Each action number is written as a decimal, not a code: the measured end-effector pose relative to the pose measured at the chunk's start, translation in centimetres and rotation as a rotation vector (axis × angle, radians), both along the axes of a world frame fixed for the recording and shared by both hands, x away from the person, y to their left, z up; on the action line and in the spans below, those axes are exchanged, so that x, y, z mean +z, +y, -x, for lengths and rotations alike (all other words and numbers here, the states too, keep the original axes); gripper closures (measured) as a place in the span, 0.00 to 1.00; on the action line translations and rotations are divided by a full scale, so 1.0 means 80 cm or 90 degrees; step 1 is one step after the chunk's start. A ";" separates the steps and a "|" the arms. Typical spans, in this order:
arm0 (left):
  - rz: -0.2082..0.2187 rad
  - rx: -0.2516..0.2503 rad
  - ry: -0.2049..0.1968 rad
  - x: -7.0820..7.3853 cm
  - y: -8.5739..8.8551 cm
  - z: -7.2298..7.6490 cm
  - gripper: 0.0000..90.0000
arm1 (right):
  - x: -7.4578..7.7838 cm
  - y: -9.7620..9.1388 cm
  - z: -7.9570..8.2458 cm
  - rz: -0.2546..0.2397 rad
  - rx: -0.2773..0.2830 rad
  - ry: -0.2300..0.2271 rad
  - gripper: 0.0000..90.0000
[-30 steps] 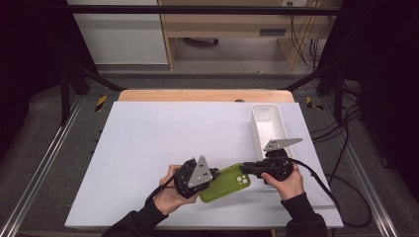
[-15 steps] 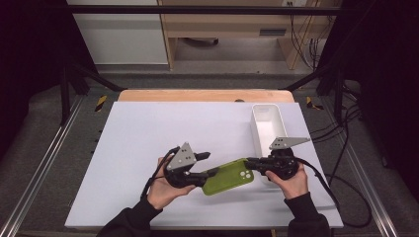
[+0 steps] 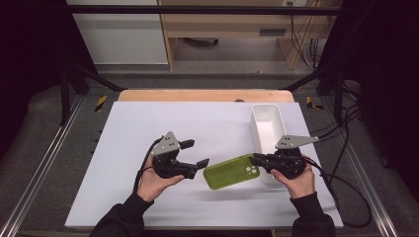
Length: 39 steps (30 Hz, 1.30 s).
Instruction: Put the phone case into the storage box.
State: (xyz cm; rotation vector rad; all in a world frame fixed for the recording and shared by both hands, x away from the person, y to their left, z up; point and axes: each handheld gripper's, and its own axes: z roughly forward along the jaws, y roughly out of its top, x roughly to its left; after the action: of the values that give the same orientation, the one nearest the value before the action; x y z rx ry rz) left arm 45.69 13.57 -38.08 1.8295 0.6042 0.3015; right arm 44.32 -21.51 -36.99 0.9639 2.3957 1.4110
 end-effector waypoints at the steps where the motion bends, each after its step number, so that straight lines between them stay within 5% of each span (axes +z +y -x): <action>1: 0.000 0.005 0.000 -0.001 0.004 -0.001 0.14 | 0.004 -0.003 0.001 0.001 -0.003 -0.007 0.90; 15: 0.018 0.043 0.011 -0.011 0.048 -0.006 0.06 | 0.030 -0.005 0.002 0.030 -0.008 -0.063 0.90; 39: 0.004 0.107 0.020 -0.043 0.108 0.002 0.04 | 0.079 -0.011 -0.001 0.106 -0.029 -0.134 0.90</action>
State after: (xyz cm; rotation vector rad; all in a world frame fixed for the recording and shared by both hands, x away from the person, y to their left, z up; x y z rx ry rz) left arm 45.52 22.24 -41.49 1.7835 0.7818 0.3836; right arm 44.39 -22.35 -30.67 0.7817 2.2791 1.2093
